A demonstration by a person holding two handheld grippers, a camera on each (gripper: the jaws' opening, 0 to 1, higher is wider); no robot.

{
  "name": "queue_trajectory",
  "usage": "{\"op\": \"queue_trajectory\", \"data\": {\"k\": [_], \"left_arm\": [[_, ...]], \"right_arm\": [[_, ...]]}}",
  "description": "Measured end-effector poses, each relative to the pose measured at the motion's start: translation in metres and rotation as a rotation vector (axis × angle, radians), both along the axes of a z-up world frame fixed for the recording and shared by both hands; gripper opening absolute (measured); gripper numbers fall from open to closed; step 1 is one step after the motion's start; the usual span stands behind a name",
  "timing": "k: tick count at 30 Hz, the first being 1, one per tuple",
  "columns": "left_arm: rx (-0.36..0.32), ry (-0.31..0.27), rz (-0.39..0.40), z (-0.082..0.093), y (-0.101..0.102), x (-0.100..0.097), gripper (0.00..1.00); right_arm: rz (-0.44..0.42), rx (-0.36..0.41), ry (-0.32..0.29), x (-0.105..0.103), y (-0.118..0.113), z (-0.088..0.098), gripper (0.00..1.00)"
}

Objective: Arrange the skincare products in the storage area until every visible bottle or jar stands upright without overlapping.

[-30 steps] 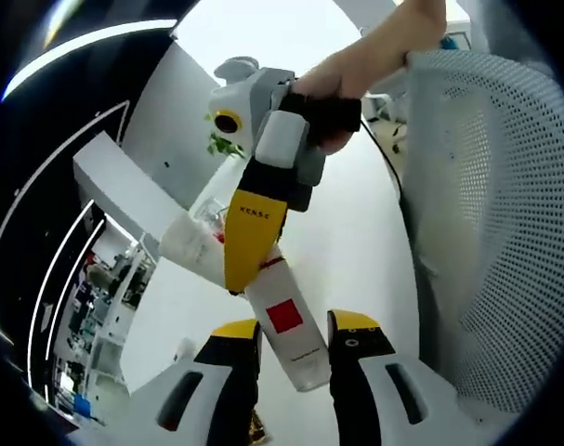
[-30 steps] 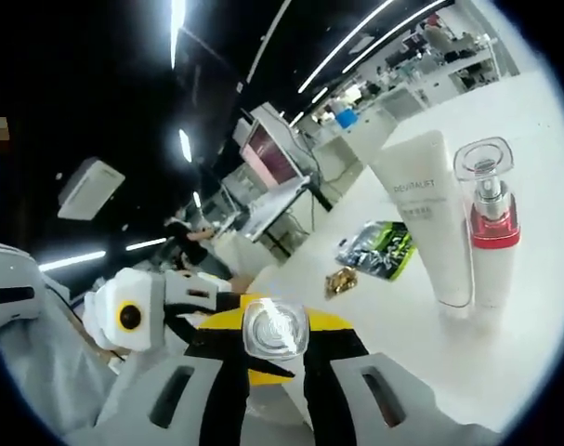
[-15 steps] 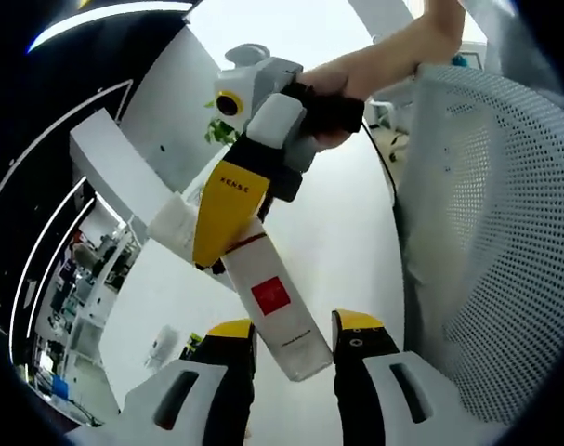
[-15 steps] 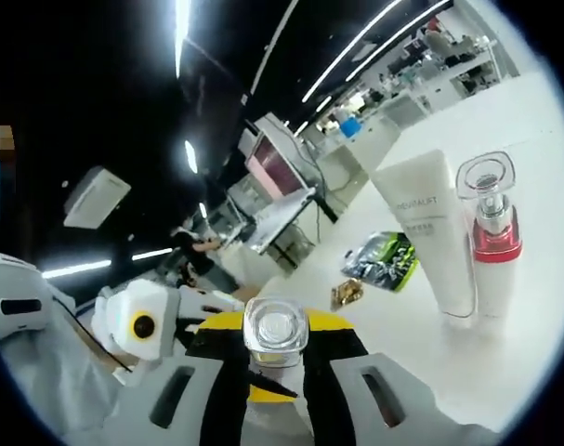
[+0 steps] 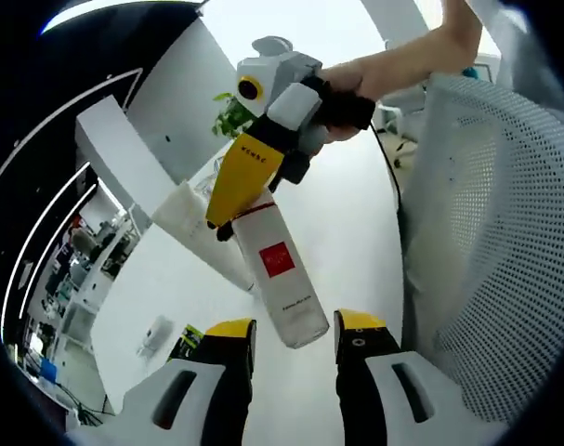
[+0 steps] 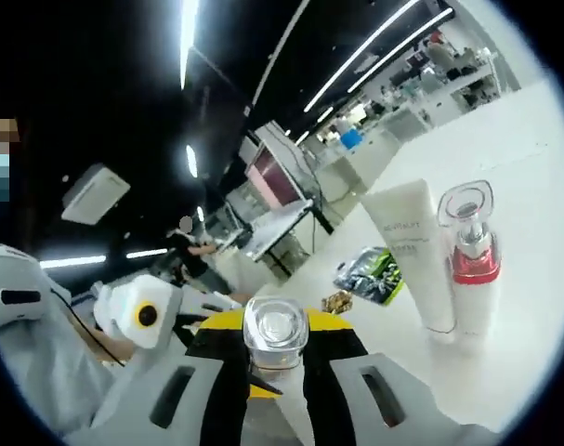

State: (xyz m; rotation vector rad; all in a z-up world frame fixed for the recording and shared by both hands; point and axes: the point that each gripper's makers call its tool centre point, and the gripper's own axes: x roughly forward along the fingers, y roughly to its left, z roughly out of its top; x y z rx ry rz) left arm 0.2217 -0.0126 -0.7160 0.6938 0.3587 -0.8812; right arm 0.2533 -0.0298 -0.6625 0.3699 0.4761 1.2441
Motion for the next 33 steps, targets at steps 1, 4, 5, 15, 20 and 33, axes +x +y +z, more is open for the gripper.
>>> {"op": "queue_trajectory", "data": {"k": [1, 4, 5, 15, 20, 33], "left_arm": [[-0.019, 0.011, 0.000, 0.001, -0.001, -0.001, 0.35], [-0.084, 0.050, 0.013, 0.005, -0.004, -0.002, 0.36], [-0.109, 0.058, 0.012, 0.007, -0.006, -0.002, 0.36], [-0.204, 0.109, 0.013, 0.014, -0.011, -0.005, 0.33], [-0.190, 0.126, -0.009, 0.008, -0.016, -0.009, 0.30], [-0.119, 0.128, -0.096, 0.002, -0.029, -0.013, 0.24]], "right_arm": [[0.028, -0.012, -0.034, -0.005, 0.002, 0.002, 0.20], [0.093, -0.067, -0.151, -0.013, 0.007, 0.002, 0.20], [0.104, -0.091, -0.182, -0.015, 0.008, 0.000, 0.20], [0.299, -0.186, -0.486, -0.046, 0.024, 0.009, 0.20], [0.386, -0.268, -0.583, -0.058, 0.027, 0.002, 0.20], [0.439, -0.319, -0.651, -0.065, 0.022, -0.002, 0.21]]}}
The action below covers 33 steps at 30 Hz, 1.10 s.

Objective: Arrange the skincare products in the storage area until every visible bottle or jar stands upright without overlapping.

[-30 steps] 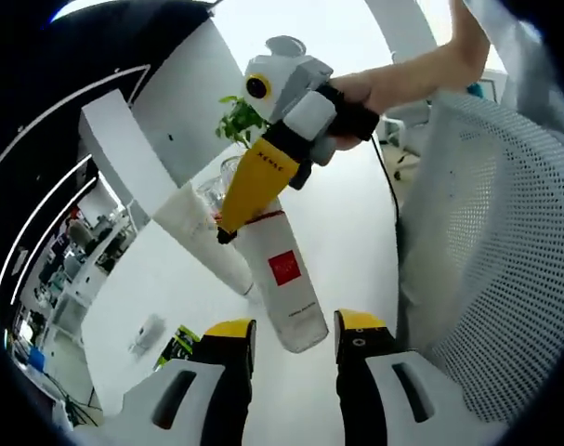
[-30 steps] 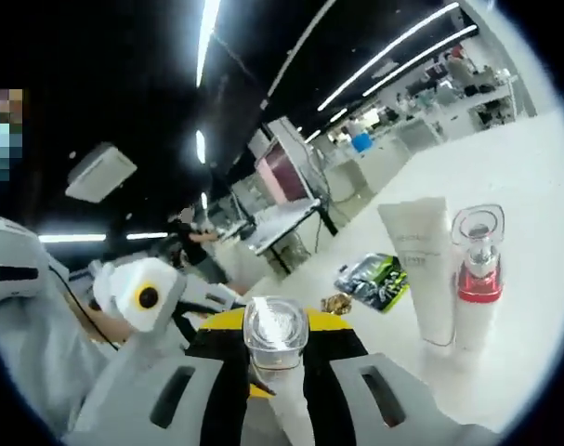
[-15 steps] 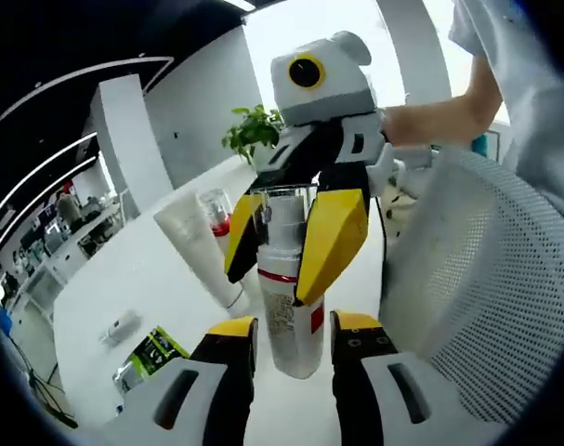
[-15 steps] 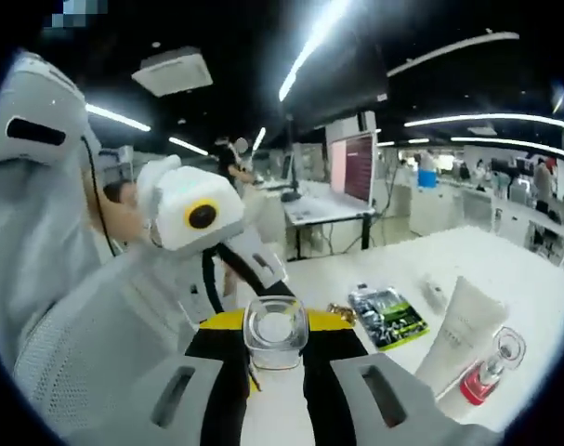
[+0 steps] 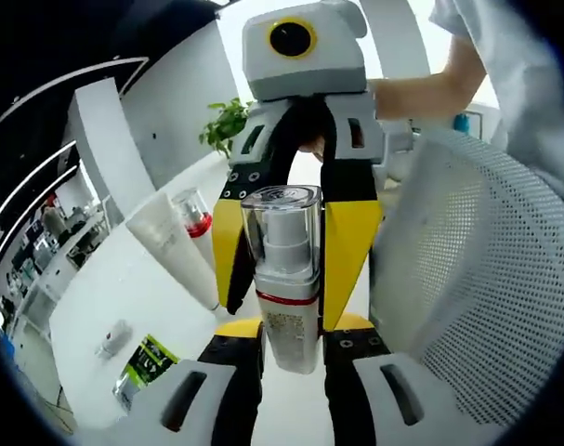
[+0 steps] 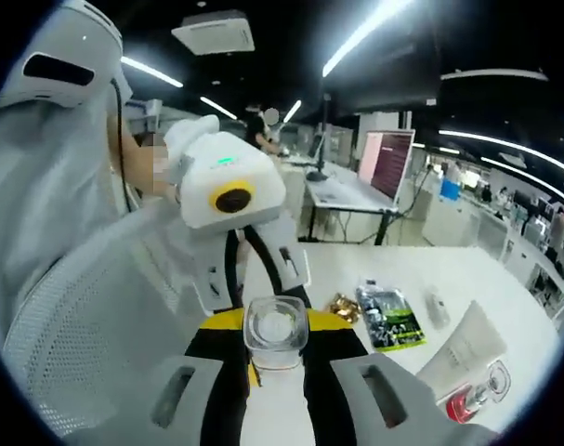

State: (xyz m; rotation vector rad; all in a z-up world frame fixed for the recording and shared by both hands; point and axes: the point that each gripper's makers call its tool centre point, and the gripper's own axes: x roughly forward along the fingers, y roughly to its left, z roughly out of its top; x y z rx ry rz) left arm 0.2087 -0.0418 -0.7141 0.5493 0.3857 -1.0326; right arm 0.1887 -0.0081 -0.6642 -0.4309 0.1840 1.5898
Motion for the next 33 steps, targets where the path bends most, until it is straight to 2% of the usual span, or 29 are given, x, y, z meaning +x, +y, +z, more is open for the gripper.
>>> {"op": "queue_trajectory", "data": {"k": [6, 15, 20, 24, 27, 33], "left_arm": [[-0.001, -0.007, -0.043, 0.001, -0.014, 0.005, 0.24], [-0.061, 0.005, -0.066, 0.007, -0.036, 0.015, 0.22], [-0.115, 0.034, -0.035, 0.007, -0.043, 0.021, 0.21], [-0.131, 0.030, -0.020, 0.003, -0.045, 0.027, 0.21], [-0.136, 0.035, -0.018, -0.002, -0.046, 0.032, 0.21], [-0.175, 0.064, 0.009, -0.005, -0.046, 0.038, 0.21]], "right_arm": [[-0.035, 0.000, -0.014, 0.006, -0.012, 0.002, 0.21], [-0.101, 0.048, -0.002, 0.020, -0.027, 0.011, 0.21], [-0.133, 0.057, -0.007, 0.027, -0.030, 0.010, 0.21], [-0.187, 0.056, 0.008, 0.034, -0.033, 0.005, 0.22], [-0.216, 0.042, -0.012, 0.039, -0.035, 0.001, 0.22], [-0.341, 0.081, 0.036, 0.053, -0.047, -0.004, 0.24]]}}
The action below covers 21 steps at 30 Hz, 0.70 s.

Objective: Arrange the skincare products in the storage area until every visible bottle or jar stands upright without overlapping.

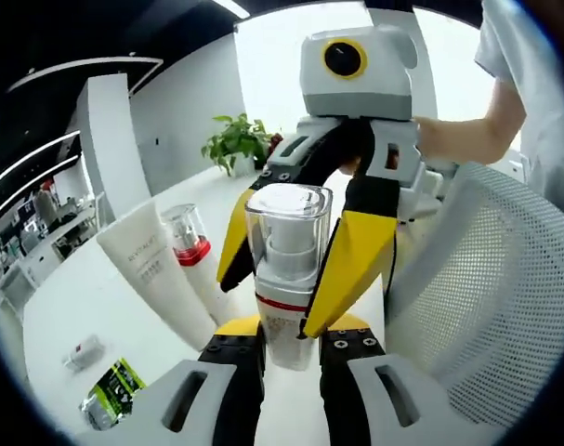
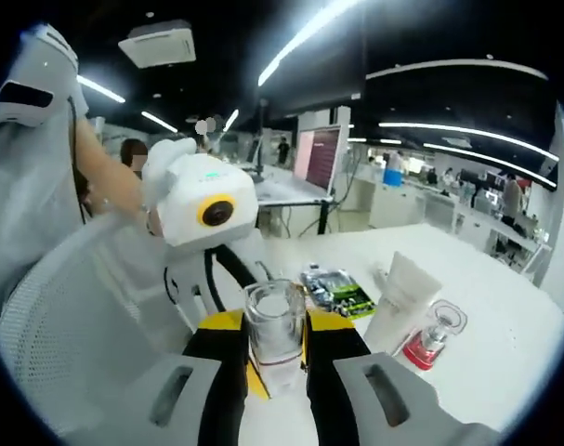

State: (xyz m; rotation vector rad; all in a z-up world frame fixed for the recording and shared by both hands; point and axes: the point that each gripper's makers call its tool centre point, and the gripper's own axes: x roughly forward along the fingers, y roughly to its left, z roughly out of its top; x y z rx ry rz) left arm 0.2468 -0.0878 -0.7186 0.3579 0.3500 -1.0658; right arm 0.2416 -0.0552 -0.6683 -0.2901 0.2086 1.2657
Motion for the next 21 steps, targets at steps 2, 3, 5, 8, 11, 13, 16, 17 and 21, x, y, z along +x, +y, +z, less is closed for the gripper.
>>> {"op": "queue_trajectory", "data": {"k": [2, 3, 5, 8, 11, 13, 16, 17, 21], "left_arm": [[-0.010, 0.010, 0.004, -0.002, -0.001, 0.001, 0.21], [-0.019, 0.013, 0.004, -0.003, -0.002, 0.001, 0.21], [-0.016, 0.016, 0.002, -0.007, -0.004, 0.004, 0.21], [-0.016, 0.021, 0.003, -0.008, -0.005, 0.004, 0.21], [-0.014, 0.031, 0.009, -0.014, -0.006, 0.006, 0.21], [-0.010, 0.039, 0.007, -0.018, -0.007, 0.006, 0.21], [-0.002, 0.053, 0.000, -0.025, -0.007, 0.006, 0.21], [-0.002, 0.051, 0.000, -0.026, -0.008, 0.006, 0.21], [0.017, 0.058, -0.002, -0.039, -0.006, 0.009, 0.21]], "right_arm": [[-0.018, 0.016, 0.027, 0.001, -0.002, -0.002, 0.23], [-0.024, 0.023, 0.028, 0.001, -0.002, -0.002, 0.23], [-0.042, 0.026, 0.035, 0.003, -0.003, -0.005, 0.23], [-0.065, 0.042, 0.047, 0.005, -0.004, -0.007, 0.23], [-0.083, 0.051, 0.063, 0.009, -0.005, -0.010, 0.23], [-0.078, 0.029, 0.038, 0.009, -0.004, -0.015, 0.22], [-0.071, 0.009, 0.030, 0.009, -0.004, -0.023, 0.21], [-0.070, 0.010, 0.033, 0.010, -0.004, -0.024, 0.21], [-0.065, 0.005, 0.045, 0.012, -0.005, -0.034, 0.21]]}}
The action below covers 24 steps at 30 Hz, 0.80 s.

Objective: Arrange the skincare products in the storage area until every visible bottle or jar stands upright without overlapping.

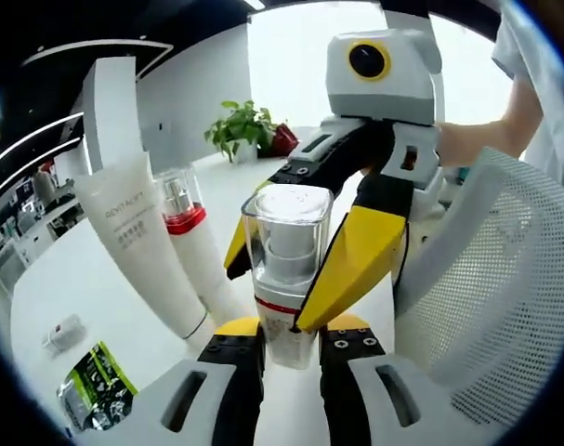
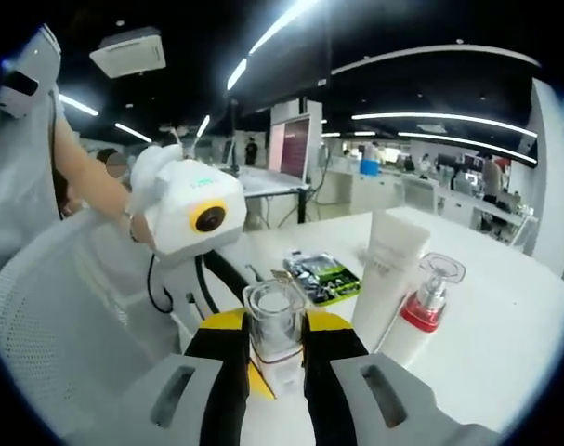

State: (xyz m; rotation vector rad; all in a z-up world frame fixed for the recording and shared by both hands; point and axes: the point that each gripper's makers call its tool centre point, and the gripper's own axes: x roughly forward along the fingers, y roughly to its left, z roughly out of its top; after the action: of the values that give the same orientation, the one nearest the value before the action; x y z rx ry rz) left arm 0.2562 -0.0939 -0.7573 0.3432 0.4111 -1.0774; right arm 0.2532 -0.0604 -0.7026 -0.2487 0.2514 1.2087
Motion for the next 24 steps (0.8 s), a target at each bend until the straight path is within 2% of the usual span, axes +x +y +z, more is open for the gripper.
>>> {"op": "queue_trajectory", "data": {"k": [4, 13, 22, 23, 24], "left_arm": [[0.014, 0.018, 0.001, -0.012, 0.001, 0.002, 0.21], [0.035, 0.018, -0.016, -0.029, -0.001, 0.003, 0.21], [0.037, 0.018, -0.022, -0.039, -0.003, 0.008, 0.22], [0.020, 0.017, -0.016, -0.037, -0.005, 0.010, 0.21], [0.019, 0.033, -0.008, -0.038, -0.004, 0.011, 0.21]], "right_arm": [[-0.003, -0.015, 0.018, 0.002, -0.001, -0.012, 0.21], [-0.011, -0.043, 0.035, 0.002, -0.006, -0.029, 0.21], [-0.019, -0.086, 0.036, 0.006, -0.007, -0.039, 0.20], [-0.023, -0.079, 0.036, 0.008, -0.007, -0.038, 0.20], [-0.023, -0.079, 0.039, 0.008, -0.008, -0.037, 0.20]]}}
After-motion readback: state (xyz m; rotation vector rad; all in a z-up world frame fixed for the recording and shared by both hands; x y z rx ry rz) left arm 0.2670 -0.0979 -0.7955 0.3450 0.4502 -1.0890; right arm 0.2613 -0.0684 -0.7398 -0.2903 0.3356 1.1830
